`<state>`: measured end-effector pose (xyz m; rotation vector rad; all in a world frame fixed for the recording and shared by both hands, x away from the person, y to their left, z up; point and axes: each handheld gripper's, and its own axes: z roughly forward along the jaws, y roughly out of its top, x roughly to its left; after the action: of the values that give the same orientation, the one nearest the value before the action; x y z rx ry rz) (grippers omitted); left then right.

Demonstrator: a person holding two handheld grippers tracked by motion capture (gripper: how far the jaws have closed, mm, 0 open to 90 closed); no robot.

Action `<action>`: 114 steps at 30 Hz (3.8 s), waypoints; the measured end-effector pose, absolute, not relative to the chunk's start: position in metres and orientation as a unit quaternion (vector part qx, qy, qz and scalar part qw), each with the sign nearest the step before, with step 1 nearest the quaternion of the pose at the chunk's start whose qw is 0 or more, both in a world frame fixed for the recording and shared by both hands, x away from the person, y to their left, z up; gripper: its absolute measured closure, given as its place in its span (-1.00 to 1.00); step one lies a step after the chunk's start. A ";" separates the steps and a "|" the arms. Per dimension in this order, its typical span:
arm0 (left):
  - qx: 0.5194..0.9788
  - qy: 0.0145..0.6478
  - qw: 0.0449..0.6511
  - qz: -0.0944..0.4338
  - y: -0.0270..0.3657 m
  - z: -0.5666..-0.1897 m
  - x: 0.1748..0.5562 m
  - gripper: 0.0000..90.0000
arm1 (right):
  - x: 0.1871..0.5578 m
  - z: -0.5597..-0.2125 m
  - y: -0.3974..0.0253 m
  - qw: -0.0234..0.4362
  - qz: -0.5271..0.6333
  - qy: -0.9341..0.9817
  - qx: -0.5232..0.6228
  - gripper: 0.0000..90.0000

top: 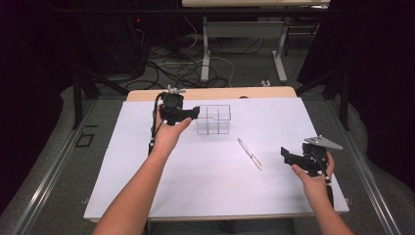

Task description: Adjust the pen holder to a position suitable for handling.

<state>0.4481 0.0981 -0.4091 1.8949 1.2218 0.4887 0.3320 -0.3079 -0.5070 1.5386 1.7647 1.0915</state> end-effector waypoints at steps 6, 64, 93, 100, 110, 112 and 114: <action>0.749 0.500 0.394 0.185 0.095 -0.412 0.468 -0.22 | 0.332 -0.508 -0.311 0.270 0.407 0.654 0.578 -0.67; 0.712 0.636 0.289 0.076 0.072 -0.470 0.523 0.69 | 0.332 -0.515 -0.316 0.240 0.417 0.644 0.595 -0.66; 0.662 0.700 0.263 0.052 0.073 -0.463 0.523 0.87 | 0.333 -0.517 -0.317 0.240 0.415 0.646 0.594 -0.66; 0.670 0.698 0.249 0.049 0.073 -0.459 0.514 0.89 | 0.332 -0.517 -0.318 0.238 0.414 0.644 0.598 -0.66; 0.682 0.686 0.248 0.044 0.072 -0.459 0.492 0.89 | 0.331 -0.515 -0.320 0.242 0.417 0.641 0.598 -0.66; 0.685 0.685 0.245 0.044 0.072 -0.458 0.487 0.89 | 0.331 -0.515 -0.321 0.241 0.418 0.639 0.599 -0.66; 0.683 0.686 0.249 0.042 0.072 -0.457 0.482 0.89 | 0.332 -0.515 -0.323 0.241 0.416 0.640 0.600 -0.66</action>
<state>0.4816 0.0720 -0.4570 1.8603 1.8685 0.1139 0.3318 -0.3226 -0.5153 1.6400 1.7497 1.1382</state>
